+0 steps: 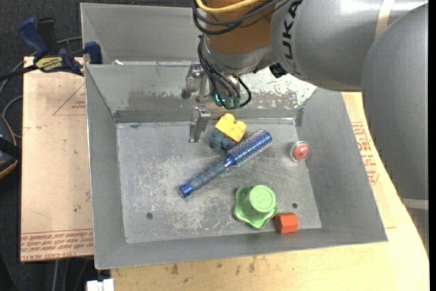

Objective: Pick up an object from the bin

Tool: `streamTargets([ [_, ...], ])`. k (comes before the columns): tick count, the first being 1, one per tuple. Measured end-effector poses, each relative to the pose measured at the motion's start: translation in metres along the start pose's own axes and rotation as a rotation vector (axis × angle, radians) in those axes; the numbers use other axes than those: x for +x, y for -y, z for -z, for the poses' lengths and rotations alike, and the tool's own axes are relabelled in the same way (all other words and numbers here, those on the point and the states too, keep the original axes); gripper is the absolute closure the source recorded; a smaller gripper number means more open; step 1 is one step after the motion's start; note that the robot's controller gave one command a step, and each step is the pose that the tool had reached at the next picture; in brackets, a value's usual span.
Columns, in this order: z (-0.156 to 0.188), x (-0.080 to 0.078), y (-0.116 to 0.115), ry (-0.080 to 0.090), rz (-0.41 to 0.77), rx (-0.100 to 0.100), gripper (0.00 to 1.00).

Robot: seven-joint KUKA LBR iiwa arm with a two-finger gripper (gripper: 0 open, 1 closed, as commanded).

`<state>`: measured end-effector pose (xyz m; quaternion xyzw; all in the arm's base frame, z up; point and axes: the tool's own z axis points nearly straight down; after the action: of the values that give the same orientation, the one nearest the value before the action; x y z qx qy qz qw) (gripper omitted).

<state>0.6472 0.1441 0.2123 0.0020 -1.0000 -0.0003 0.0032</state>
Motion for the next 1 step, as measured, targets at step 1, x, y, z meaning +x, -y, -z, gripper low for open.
streamTargets([
  [1, -0.1365, 0.0605, 0.0462, 0.019, 0.426, -0.002, 0.0],
])
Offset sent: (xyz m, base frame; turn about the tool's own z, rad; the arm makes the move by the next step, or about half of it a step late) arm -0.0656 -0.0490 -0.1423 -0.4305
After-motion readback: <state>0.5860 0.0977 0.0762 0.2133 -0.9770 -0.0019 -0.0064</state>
